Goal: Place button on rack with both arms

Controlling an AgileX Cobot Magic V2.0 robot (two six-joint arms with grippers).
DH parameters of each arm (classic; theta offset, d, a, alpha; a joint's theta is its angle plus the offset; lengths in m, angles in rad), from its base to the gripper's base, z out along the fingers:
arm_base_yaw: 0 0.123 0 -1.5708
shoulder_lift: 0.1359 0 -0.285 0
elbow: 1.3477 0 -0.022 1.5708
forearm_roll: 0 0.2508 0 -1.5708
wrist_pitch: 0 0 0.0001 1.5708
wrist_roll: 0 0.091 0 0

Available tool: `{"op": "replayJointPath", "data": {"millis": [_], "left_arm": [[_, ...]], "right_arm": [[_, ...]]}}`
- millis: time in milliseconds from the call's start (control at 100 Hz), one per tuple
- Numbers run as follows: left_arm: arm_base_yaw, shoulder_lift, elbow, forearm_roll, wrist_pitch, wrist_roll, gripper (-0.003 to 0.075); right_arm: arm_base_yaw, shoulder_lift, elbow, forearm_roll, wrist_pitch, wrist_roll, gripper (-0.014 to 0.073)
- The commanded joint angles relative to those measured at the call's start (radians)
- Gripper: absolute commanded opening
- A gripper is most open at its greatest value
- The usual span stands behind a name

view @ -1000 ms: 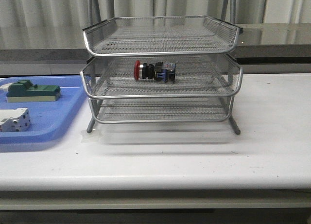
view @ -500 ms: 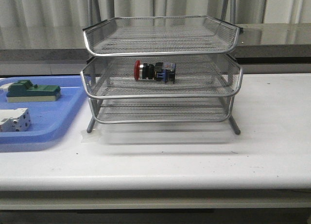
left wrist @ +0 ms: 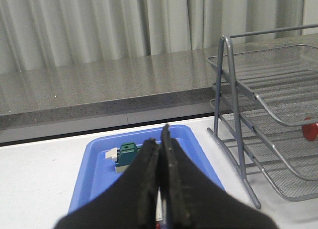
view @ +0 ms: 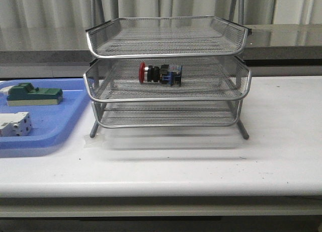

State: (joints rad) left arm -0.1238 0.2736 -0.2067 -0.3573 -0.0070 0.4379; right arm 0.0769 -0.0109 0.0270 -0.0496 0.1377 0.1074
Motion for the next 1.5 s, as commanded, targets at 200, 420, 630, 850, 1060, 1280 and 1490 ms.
{"op": "replayJointPath", "data": {"millis": [200, 420, 630, 850, 1060, 1280, 1490], "left_arm": [[0.001, 0.010, -0.028, 0.083, -0.077, -0.011, -0.0020], [0.001, -0.022, -0.012, 0.438, -0.077, -0.381, -0.0020], [0.008, -0.108, 0.094, 0.442, -0.077, -0.428, -0.0020], [0.043, -0.213, 0.206, 0.443, -0.079, -0.493, -0.0020], [0.077, -0.312, 0.252, 0.443, -0.054, -0.507, -0.0020], [0.089, -0.310, 0.252, 0.439, -0.064, -0.511, -0.0020], [0.089, -0.310, 0.252, 0.439, -0.064, -0.511, -0.0020]], "right_arm": [[-0.007, -0.020, -0.017, 0.000, -0.085, -0.003, -0.0060], [-0.007, -0.020, -0.017, 0.000, -0.085, -0.003, -0.0060], [-0.007, -0.020, -0.017, 0.000, -0.085, -0.003, -0.0060], [-0.007, -0.020, -0.017, 0.000, -0.085, -0.003, -0.0060], [-0.007, -0.020, -0.017, 0.000, -0.085, -0.003, -0.0060], [-0.007, -0.020, -0.017, 0.000, -0.085, -0.003, -0.0060], [-0.007, -0.020, -0.017, 0.000, -0.085, -0.003, -0.0060]]}}
